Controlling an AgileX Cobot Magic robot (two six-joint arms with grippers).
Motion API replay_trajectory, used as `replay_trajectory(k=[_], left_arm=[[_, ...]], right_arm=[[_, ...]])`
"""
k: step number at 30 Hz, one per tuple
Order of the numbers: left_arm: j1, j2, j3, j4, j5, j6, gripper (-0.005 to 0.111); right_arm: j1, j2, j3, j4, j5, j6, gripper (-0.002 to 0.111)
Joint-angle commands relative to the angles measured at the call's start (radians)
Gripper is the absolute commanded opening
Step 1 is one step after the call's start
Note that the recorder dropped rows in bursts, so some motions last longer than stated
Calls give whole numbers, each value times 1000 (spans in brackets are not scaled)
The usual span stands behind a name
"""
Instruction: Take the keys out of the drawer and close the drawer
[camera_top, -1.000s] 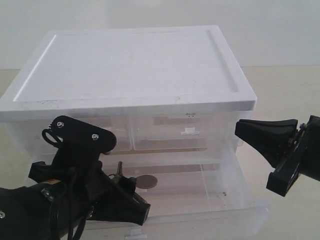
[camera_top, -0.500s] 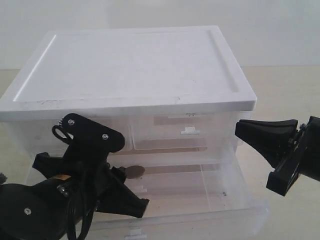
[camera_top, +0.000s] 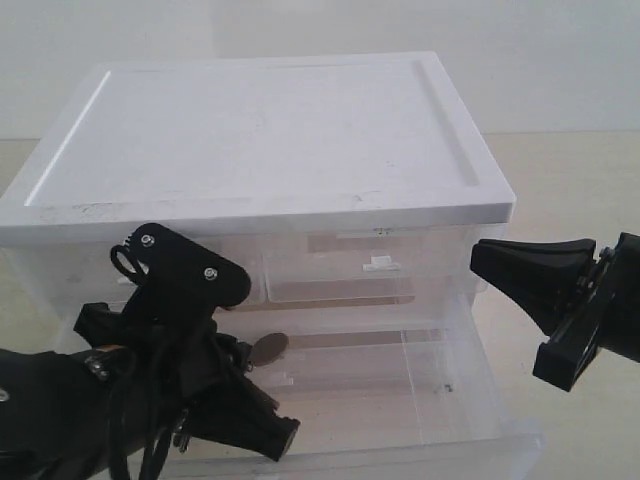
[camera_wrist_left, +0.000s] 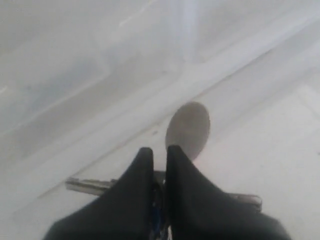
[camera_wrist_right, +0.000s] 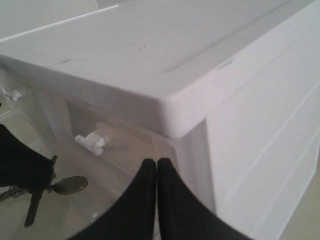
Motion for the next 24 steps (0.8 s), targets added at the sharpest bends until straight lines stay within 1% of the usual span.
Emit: replay_trajectory(k=[1,3,6,9,11,13,15,18,19,21,22,24], left_arm=[[-11,-113,14,-26,86,85,4],[-13,-160,14,-26,82,128,4],[-13,-213,16,-26,83,133,4],[-13,-230,16,-26,133,197,4],[-13,-223,19,-26,148,204,6],[-13,-211,28,-26,138,204,17],[-11,-192,47,-26,101,180,37],[-11,-166,78,-26,18,37,68],[-11,-158,86,-26,1,17,71],[-11,-136,94,-26,-5,-15,68],[-11,-113,94,-26,28,-19,61],[-11,-75,85,-26,83,-16,55]], right_arm=[[-2,1,-3,10,-5,-3,0],[-2,1,-3,10,-5,-5,0],[-2,1,-3,10,-5,-5,0],[-2,1,-3,10,-3,-5,0],[-2,1,-3,10,-3,-5,0],[-2,1,-3,7,-3,-5,0],[-2,1,-3,5,-3,-5,0],[-2,1,-3,0,-3,-5,0],[-2,1,-3,0,-3,-5,0],[-2,1,-3,2,-3,-5,0],[-2,1,-3,2,-5,-5,0],[-2,1,-3,2,-5,-5,0]])
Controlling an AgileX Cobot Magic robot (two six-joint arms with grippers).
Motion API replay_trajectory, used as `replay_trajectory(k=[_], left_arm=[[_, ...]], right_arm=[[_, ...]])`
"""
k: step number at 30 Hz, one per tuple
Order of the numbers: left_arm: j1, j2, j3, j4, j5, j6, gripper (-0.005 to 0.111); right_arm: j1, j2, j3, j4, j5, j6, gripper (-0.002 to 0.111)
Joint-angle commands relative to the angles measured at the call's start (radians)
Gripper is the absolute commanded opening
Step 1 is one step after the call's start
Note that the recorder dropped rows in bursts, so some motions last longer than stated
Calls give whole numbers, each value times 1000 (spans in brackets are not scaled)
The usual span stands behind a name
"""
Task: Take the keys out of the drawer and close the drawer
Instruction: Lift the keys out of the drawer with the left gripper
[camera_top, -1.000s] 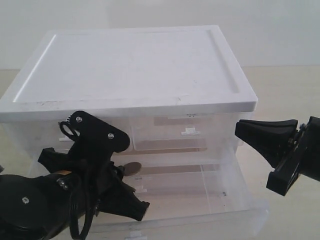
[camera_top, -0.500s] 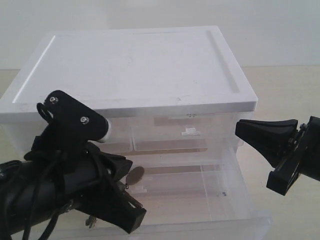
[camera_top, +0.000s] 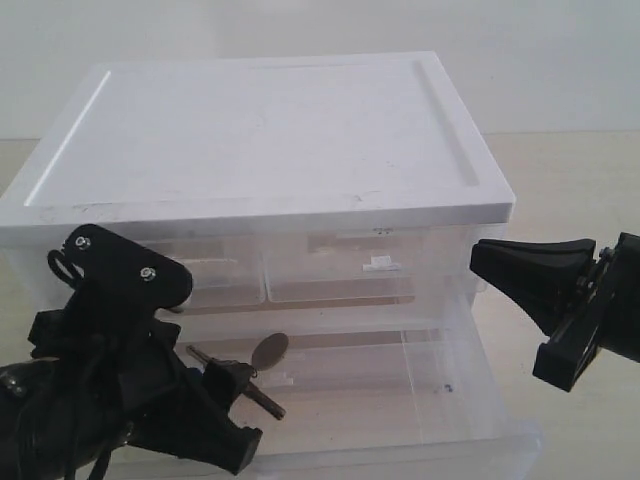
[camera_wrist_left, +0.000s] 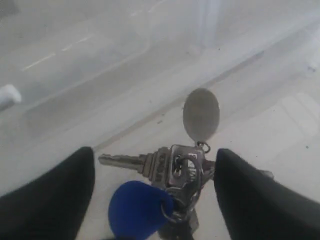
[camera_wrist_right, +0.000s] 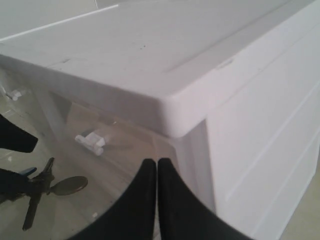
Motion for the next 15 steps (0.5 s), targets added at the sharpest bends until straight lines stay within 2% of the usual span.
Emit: replay_trajectory(k=[1,7,9,10,12,15], left_arm=[[-2,67,0,-4,96,-15,55],[16,112,-19,-4,119,-11,54],[46,130,-17,-4,109,10,44],[58,147,-17,-4,109,33,28],[59,157,-17,-4,111,66,5],[59,146,-19,-4,112,68,4]], right_arm=[[-2,1,-3,2,-5,-5,0],[-2,1,-3,0,-5,-5,0],[-2,1,-3,0,-5,-5,0],[-2,1,-3,0,-5,-5,0],[-2,1,-3,0,-5,-5,0],[-2,1,-3,0,-7,-5,0]])
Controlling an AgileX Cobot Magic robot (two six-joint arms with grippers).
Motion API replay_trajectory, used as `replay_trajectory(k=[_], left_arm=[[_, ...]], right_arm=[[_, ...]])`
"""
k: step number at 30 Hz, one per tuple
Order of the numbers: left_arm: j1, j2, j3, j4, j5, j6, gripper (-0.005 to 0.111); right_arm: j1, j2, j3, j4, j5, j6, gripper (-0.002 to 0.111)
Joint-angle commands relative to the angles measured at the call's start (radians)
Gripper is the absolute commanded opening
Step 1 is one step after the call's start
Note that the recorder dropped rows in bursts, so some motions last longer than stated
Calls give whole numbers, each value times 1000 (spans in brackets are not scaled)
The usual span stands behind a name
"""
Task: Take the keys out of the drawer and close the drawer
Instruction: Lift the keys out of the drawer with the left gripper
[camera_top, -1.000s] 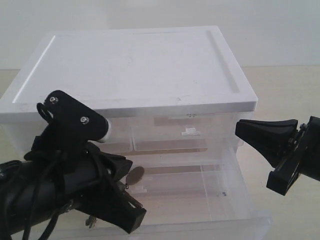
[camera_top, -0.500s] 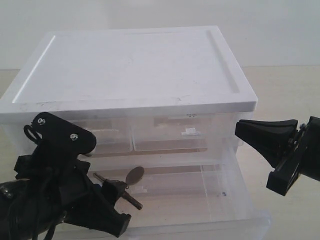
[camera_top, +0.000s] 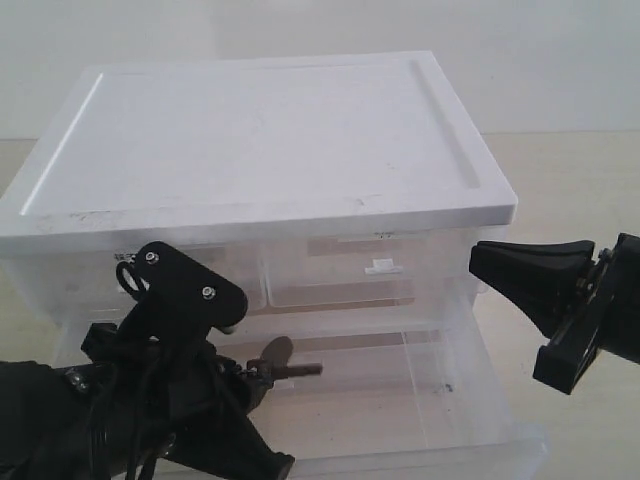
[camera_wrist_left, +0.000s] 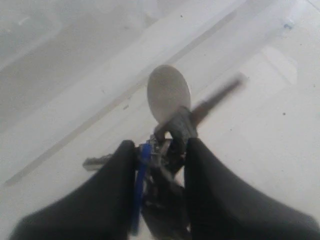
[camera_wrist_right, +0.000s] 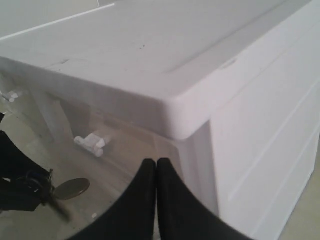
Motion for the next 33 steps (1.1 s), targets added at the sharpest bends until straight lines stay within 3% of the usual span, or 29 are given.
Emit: replay_trajectory(k=[1,19,27,30,33], left_arm=[[11,15,11,-18,-21,42,4],[7,-295,-15,-18,-12,186,4],[6,-418,-15,-18,146,234,4],[-40,-454,-15,-18,187,265,4],[-126,-476,-9,-18,210,292,4]], right_arm=[[-2,1,-3,8,-7,-5,0],[-2,1,-3,12,-7,-5,0],[-2,1,-3,14,-6,-5,0],[-2,1,-3,14,-5,-5,0],[-2,1,-3,14,-4,-7,0]])
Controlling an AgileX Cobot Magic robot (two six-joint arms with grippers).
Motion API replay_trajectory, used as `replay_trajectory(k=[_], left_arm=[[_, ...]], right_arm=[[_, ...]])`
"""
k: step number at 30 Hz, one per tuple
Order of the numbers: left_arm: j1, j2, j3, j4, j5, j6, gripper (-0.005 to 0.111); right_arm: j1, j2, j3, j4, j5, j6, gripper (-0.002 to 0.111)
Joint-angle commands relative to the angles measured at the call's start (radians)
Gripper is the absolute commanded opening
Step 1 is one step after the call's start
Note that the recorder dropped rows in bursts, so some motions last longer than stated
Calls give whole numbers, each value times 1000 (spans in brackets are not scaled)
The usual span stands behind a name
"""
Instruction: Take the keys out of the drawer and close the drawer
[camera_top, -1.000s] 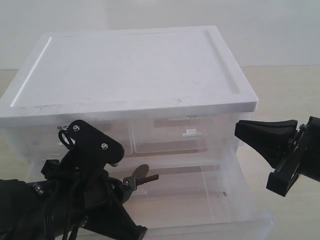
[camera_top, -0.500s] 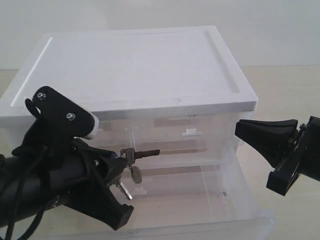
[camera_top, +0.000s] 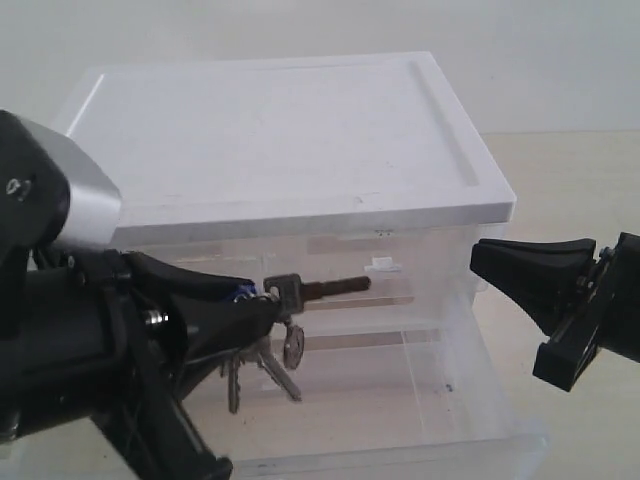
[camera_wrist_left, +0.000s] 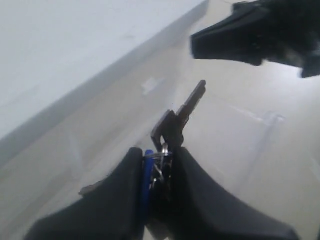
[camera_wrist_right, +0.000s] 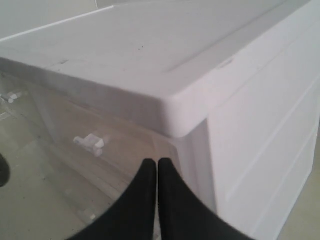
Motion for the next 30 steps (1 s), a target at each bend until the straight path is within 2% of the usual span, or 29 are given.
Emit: replay_trajectory(k=[1,4,8,14,25,29,30], left_arm=[[-122,-33,6,2,63,42,4],[-205,-27,41,2,75,38,4],[-263,20,118,2,91,31,4],[-268,104,173,2,45,5,4],[-268,228,174,2,-316,-49,4],[-268,234,174,4,-336,-85,4],[-268,234,174,44,-336,-115,4]], right_arm=[[-2,1,-3,8,-4,-7,0],[-2,1,-3,8,-4,-7,0],[-2,1,-3,8,-4,-7,0],[-2,1,-3,4,-3,-6,0],[-2,1,-3,0,-3,-4,0],[-2,1,-3,0,-3,-4,0],[-2,1,-3,0,-3,-4,0]])
